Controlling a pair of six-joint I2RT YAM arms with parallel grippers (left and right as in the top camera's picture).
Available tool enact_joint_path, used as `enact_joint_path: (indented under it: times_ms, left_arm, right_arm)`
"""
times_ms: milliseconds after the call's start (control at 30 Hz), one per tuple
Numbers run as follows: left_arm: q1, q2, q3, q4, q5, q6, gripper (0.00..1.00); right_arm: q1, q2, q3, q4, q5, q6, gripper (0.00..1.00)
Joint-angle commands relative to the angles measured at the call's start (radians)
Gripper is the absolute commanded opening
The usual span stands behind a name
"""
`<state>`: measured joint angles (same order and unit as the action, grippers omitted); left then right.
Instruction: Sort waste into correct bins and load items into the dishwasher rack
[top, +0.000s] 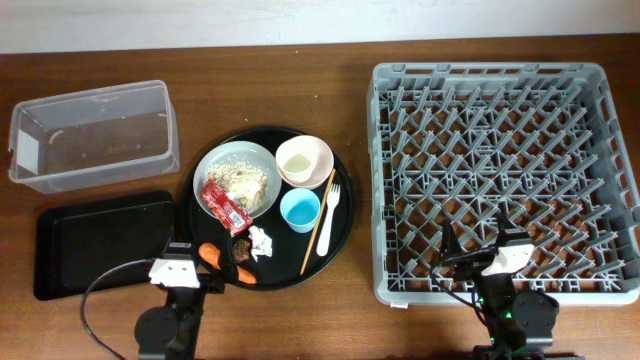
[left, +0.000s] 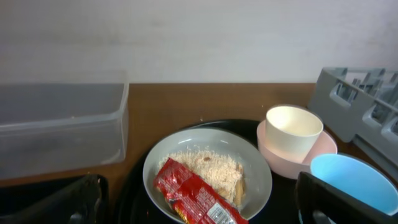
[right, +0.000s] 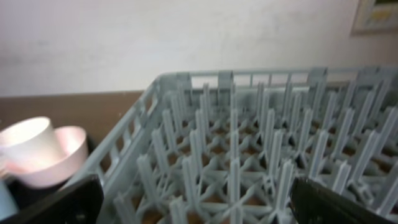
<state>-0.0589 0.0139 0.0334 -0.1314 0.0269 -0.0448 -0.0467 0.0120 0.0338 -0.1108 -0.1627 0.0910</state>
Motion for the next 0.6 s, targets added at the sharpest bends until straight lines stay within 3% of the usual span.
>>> enact_joint_path:
  times_ms: [0,233,400,467,567]
  left_arm:
    - [-0.002,0.046,0.139,-0.137,0.018,0.000,0.99]
    - [-0.002,0.430,0.465,-0.306,0.020,-0.023,0.99]
    - [-0.002,0.797,0.815,-0.557,0.040,-0.023,0.99]
    - [-0.002,0.887,0.901,-0.676,0.114,-0.022,0.99]
    - [-0.002,0.948,0.904,-0.723,0.116,-0.022,0.99]
  right_arm:
    - [0.007,0.017,0.106,-0.121,-0.062,0.030,0.99]
    - [0.007,0.270,0.441,-0.387,-0.062,0.028,0.99]
    - [0.007,0.644,0.795,-0.730,-0.061,0.018,0.99]
    - [0.007,0.780,0.917,-0.862,-0.020,0.018,0.98]
    - [0.007,0.894,0.988,-0.957,-0.010,0.018,0.99]
